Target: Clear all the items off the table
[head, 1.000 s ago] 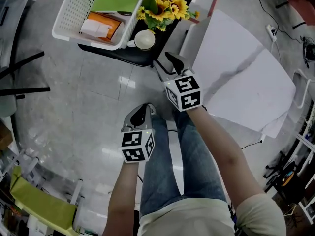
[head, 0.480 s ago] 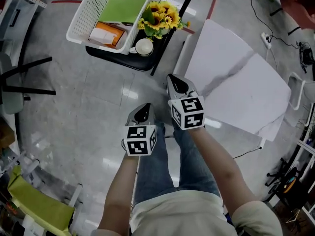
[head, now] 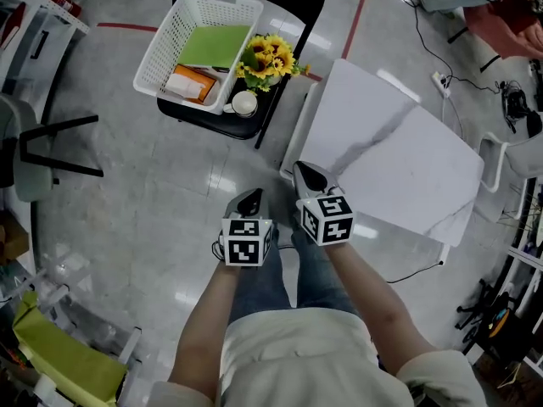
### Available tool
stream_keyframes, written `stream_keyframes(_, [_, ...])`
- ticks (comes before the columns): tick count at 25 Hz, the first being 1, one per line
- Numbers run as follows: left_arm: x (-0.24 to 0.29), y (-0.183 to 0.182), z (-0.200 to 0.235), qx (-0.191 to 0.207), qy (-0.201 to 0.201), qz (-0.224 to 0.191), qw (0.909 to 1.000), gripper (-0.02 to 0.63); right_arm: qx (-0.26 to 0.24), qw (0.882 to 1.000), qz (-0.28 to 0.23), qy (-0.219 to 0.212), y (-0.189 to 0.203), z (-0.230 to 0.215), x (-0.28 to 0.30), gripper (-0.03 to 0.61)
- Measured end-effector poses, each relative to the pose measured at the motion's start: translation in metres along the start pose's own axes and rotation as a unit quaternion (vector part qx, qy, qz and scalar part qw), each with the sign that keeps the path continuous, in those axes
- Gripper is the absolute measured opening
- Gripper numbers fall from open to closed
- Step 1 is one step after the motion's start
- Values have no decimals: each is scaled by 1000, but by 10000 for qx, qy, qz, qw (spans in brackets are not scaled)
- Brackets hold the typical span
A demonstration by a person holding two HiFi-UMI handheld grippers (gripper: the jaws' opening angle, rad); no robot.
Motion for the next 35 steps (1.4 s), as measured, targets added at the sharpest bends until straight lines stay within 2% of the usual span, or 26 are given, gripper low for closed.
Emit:
stream_keyframes(18, [-71,-81,-24,91,125,-425,9990,9,265,9984,-489,19,-74,21,-82,0])
stream_keyframes(25, [-98,-99,-27,-6,159,-588,9981,9,34,9976,-686,-108,-103,40,-104,0])
stream_keyframes(29, [-112,-109,-21,64,107,-704,9974,9,-136,9968,-762,-219,-117,54,-107,-1])
stream_keyframes(35, [-135,-114,-19,127,17,-845,9963,9,-331,9947,-815,-539,-119,82,-118,0])
Point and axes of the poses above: the fingertips, and each gripper's own axes: x forward along the fingers, z to its left, y out of its underside, the point moved 1 cm from there along -x, backward along the fingers, and after that the axes turned 1 degree about x, right-handed, at the moved point
